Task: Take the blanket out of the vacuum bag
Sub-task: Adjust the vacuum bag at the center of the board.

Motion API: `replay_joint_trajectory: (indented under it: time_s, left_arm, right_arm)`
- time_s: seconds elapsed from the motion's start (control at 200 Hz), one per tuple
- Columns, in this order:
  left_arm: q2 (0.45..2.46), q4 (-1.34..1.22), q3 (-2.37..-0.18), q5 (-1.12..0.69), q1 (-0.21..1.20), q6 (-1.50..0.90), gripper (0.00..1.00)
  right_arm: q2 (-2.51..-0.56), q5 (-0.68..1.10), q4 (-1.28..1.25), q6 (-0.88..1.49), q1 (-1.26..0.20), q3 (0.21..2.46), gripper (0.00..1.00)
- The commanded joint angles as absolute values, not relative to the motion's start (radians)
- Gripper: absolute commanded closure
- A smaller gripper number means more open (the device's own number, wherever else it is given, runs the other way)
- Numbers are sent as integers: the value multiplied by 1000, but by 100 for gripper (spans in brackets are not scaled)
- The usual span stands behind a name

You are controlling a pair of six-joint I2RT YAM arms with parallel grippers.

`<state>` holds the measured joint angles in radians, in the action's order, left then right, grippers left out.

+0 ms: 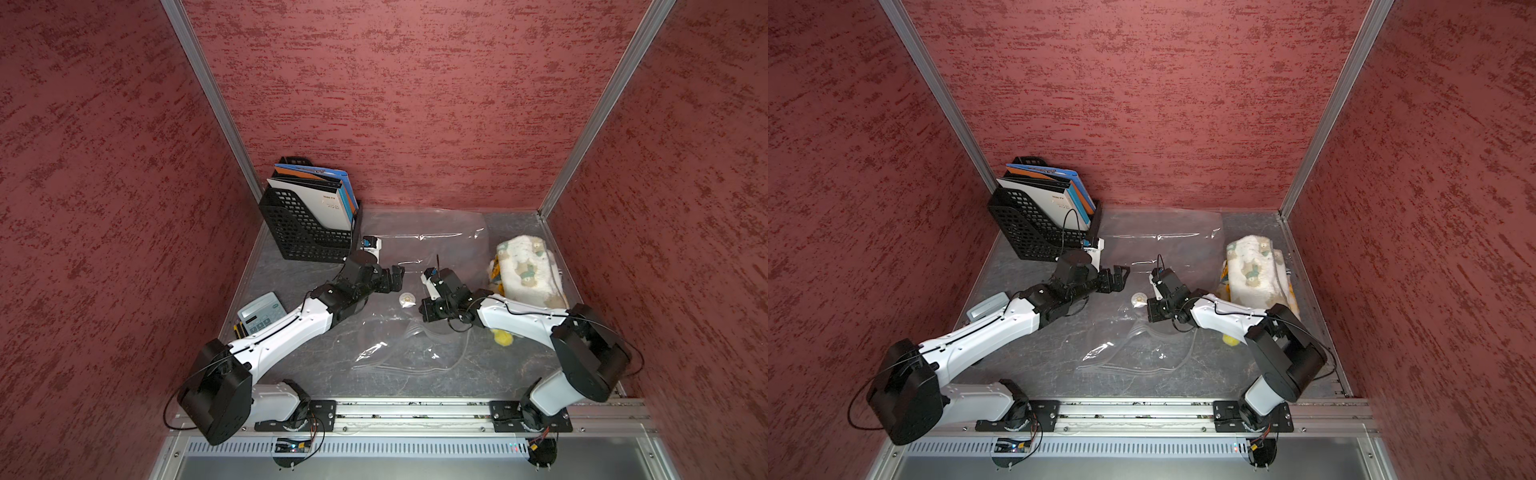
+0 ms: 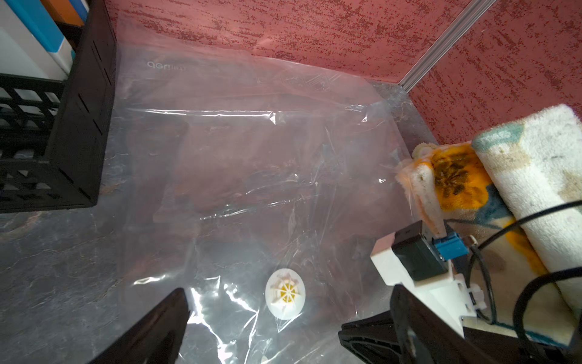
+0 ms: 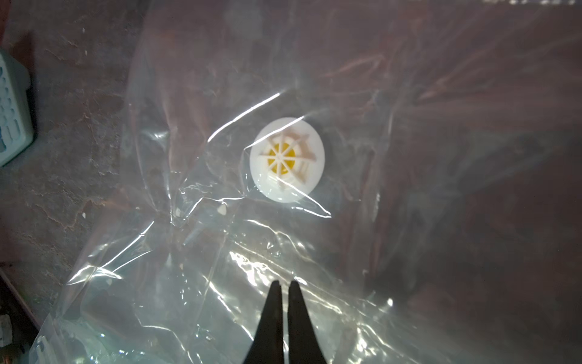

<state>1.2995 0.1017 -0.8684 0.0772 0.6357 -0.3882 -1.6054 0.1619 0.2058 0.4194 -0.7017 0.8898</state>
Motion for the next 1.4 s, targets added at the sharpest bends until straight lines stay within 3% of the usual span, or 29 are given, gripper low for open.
replay_joint_trajectory:
  time_s: [0.0,0.205,0.386,0.526,0.636,0.711,0.827,0.847,0.862,0.882,1.077,1.217,1.393]
  left_arm:
    - [1277,65,-845,90,635,-389,0]
    - [1254,65,-810,115,620,-376,0]
    - [1247,37,-796,94,617,-345,0]
    - [1243,0,-784,118,617,-306,0]
    - [1219,-22,-779,150,615,-258,0]
    - [1186,-76,-755,169,611,-239,0]
    - [1129,-208,-690,220,605,-213,0]
    - [1125,-241,-676,228,603,-205,0]
    - [1122,-258,-668,239,602,-198,0]
    - [1120,-284,-660,253,600,-188,0]
    - [1183,-390,-628,354,523,-103,0]
    - [1133,-702,-452,424,431,-6,0]
    - [1110,-773,-335,504,339,63,0]
  right_arm:
    - [-1658,197,157,425,-708,947,100]
    - [-1717,249,88,458,-708,934,100]
    - [-1585,221,123,470,-707,885,100]
    - [-1448,192,204,433,-708,891,78]
    - [-1349,133,209,379,-707,905,71]
    - [-1302,64,173,329,-707,912,57]
    - [-1295,-3,130,220,-707,958,46]
    - [-1300,-9,122,200,-707,968,35]
    - [-1303,-14,114,196,-707,972,7]
    - [-1308,-23,96,199,-708,973,1]
    - [-1433,-260,-99,39,-708,988,1]
    - [-1420,-265,-272,-66,-670,913,1]
    - [-1378,-190,-273,-32,-522,834,1]
